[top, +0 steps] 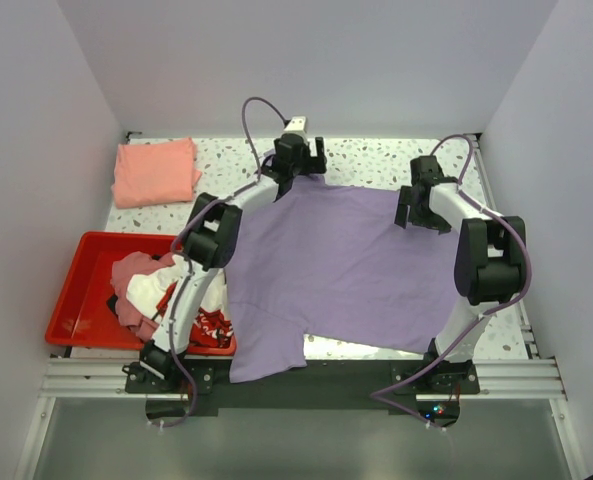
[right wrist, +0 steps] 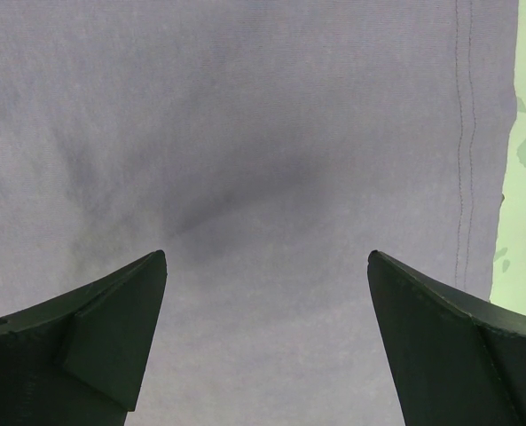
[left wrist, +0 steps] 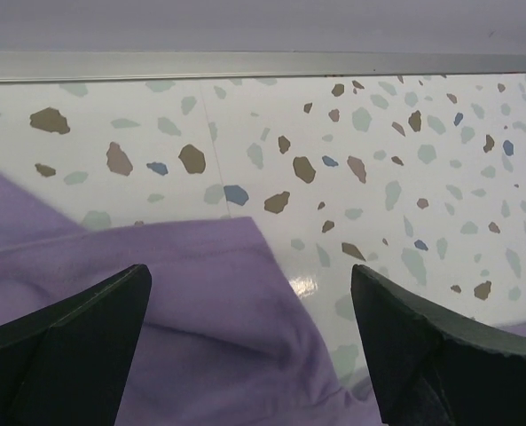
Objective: Fold and stack the t-shirts
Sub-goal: Flatten the tshirt out
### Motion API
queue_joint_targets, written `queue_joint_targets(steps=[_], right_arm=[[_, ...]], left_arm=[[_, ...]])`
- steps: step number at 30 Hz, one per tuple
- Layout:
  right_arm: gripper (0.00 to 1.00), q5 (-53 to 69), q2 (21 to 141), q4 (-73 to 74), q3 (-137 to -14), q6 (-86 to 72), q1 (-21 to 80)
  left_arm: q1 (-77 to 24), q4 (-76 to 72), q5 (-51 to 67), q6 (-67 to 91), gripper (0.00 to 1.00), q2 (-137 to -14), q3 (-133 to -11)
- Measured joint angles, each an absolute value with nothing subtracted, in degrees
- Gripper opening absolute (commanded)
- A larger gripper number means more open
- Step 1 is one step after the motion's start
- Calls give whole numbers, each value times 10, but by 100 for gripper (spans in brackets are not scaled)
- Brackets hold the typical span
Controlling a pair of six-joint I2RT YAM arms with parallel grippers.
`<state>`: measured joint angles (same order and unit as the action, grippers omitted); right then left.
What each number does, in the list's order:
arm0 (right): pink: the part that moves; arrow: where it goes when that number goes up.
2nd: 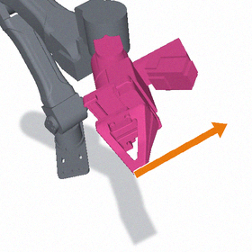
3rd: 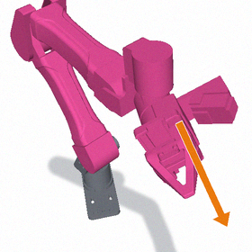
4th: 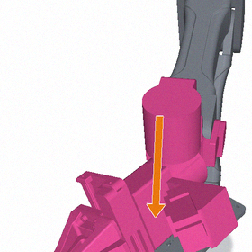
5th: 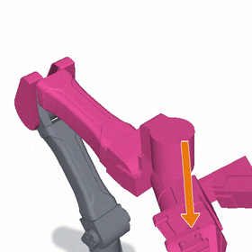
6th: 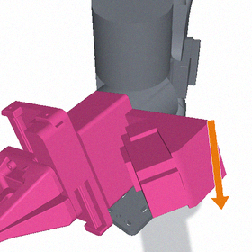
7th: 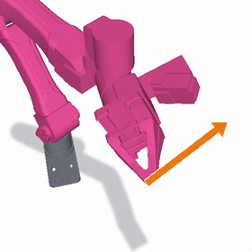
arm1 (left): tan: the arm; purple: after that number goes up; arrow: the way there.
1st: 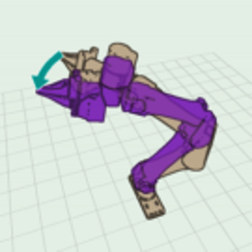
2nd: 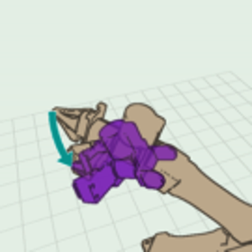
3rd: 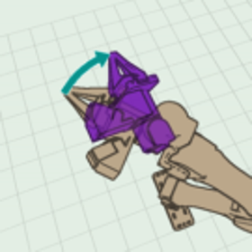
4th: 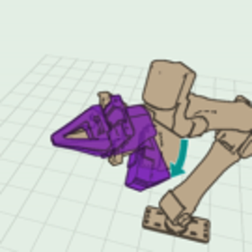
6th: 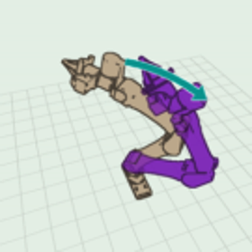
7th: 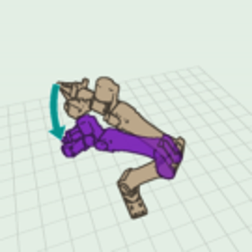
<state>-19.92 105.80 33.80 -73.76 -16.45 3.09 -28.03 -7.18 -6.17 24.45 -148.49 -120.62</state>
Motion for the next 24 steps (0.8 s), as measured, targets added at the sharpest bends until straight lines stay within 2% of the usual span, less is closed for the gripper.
queue_joint_targets(steps=[4,8,24], right_arm=[[99,-199,1058,338,-738,-165,31],[99,-199,1057,338,-738,-165,31],[99,-199,1048,338,-738,-165,31]], left_arm=[[-280,-76,-67,243,100,-1419,-1127],[-280,-77,-78,250,100,-1379,-1105],[-280,-37,-96,309,100,-1409,-1124]])
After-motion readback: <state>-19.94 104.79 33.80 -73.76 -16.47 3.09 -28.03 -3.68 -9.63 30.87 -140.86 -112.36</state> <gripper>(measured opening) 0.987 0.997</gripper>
